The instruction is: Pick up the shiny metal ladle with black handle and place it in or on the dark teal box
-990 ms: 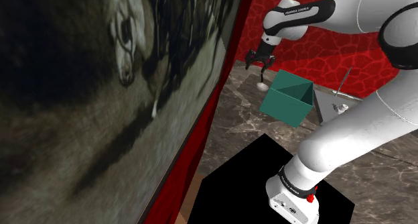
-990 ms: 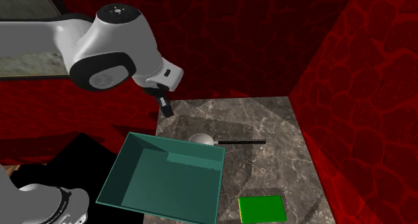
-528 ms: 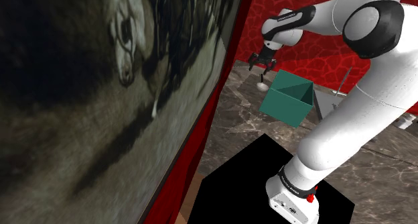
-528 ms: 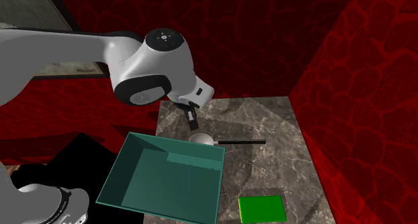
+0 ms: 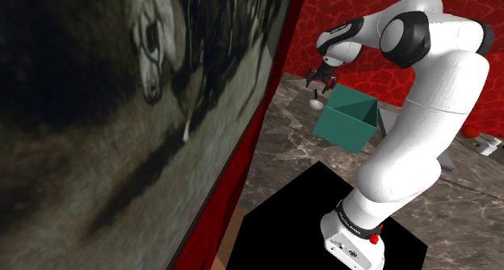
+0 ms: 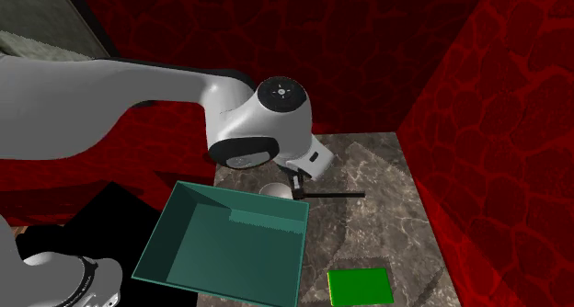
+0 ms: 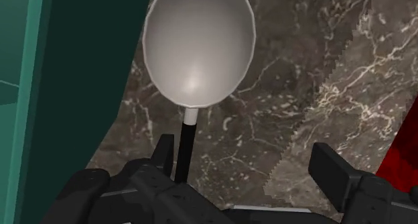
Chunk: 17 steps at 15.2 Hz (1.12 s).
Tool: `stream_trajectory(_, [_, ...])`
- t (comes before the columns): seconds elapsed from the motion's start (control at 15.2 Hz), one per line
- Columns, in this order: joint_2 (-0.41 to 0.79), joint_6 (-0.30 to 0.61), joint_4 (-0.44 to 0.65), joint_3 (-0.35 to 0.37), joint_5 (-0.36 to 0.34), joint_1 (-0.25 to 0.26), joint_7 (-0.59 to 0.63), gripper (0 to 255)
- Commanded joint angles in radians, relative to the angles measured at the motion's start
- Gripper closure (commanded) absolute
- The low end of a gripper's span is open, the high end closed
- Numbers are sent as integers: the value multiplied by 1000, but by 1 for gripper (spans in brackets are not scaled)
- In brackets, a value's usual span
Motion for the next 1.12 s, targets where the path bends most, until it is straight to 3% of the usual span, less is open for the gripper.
stream_trajectory(0.0, [65, 7, 54, -9, 38, -32, -14, 0])
stream_trajectory(0.2, [151, 13, 130, -15, 84, -78, -21, 0])
stream_trajectory(1.06, [215, 84, 119, 7, 121, -92, -44, 0])
